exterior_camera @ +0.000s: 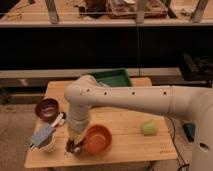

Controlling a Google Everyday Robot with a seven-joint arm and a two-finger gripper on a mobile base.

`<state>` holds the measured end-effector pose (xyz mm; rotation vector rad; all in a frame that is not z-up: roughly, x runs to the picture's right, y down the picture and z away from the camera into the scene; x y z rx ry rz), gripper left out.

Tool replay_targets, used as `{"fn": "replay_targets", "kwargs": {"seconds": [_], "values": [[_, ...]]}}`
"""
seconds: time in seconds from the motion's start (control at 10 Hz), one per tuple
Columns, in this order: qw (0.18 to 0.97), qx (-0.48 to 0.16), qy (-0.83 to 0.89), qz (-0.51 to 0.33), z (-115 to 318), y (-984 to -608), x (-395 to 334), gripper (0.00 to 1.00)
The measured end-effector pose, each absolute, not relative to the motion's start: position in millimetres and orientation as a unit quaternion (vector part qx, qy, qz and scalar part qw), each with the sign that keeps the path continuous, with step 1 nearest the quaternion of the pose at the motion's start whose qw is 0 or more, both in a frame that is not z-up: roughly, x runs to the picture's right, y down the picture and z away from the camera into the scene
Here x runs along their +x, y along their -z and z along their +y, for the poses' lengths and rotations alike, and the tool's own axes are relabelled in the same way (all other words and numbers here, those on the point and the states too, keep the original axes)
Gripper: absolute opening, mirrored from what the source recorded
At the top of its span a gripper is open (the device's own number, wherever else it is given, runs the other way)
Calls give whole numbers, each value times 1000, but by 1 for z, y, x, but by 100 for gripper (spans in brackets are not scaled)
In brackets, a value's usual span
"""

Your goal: Place grapes in metal cup

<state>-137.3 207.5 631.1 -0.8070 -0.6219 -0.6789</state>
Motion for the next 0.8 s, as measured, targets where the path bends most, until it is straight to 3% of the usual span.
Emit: {"fn": "replay_targets", "kwargs": {"seconds": [0.2, 0.8], "values": [[816, -386, 319, -290, 212, -633, -142, 9], [825, -389, 315, -262, 212, -640, -146, 69]]}}
